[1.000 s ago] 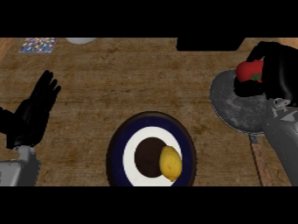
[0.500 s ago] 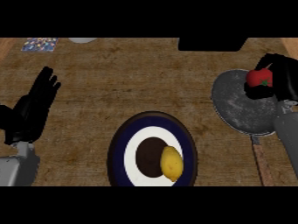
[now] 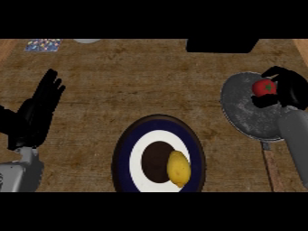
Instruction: Pick the tomato from the plate and place it in the pan
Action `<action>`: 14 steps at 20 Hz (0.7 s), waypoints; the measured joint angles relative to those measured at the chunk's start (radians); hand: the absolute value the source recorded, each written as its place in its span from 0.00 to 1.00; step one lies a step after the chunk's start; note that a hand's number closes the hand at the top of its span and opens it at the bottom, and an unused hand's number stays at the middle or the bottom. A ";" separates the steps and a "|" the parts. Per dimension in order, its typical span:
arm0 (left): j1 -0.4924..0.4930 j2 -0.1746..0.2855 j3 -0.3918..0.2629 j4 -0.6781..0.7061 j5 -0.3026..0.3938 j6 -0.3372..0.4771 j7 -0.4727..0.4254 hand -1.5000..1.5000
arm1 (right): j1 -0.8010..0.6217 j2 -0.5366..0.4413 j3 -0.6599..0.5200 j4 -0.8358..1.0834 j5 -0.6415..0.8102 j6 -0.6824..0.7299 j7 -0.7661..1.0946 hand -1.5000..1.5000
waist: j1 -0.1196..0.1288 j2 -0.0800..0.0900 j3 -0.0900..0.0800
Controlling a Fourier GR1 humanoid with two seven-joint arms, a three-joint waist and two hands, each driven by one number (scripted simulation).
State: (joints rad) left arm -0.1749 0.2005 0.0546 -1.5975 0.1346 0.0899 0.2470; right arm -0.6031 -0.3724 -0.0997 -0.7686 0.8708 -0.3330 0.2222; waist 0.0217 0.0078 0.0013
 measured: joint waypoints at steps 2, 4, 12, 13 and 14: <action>0.004 0.003 0.006 0.001 0.007 -0.011 -0.007 0.50 | -0.012 0.004 -0.030 0.081 -0.028 -0.007 -0.042 0.00 | 0.001 0.000 0.000; -0.001 -0.006 0.003 0.008 -0.001 -0.006 -0.007 0.50 | -0.027 -0.001 -0.058 0.144 -0.058 -0.003 -0.098 0.00 | -0.002 -0.001 0.000; 0.013 0.001 0.029 0.019 0.005 -0.019 -0.022 0.50 | -0.022 -0.011 -0.210 0.184 -0.247 -0.033 -0.356 0.00 | -0.014 -0.004 0.000; 0.013 -0.003 0.028 0.017 0.004 -0.017 -0.024 0.50 | -0.009 -0.006 -0.233 0.167 -0.282 -0.028 -0.381 0.00 | -0.019 -0.006 0.000; 0.010 -0.004 0.029 0.014 0.005 -0.014 -0.017 0.50 | 0.001 -0.012 -0.260 0.157 -0.317 -0.015 -0.405 0.00 | -0.021 -0.007 0.000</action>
State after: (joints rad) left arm -0.1650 0.1968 0.0831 -1.5835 0.1395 0.0755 0.2303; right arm -0.6016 -0.3848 -0.3594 -0.6120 0.5536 -0.3483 -0.1826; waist 0.0004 0.0011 0.0014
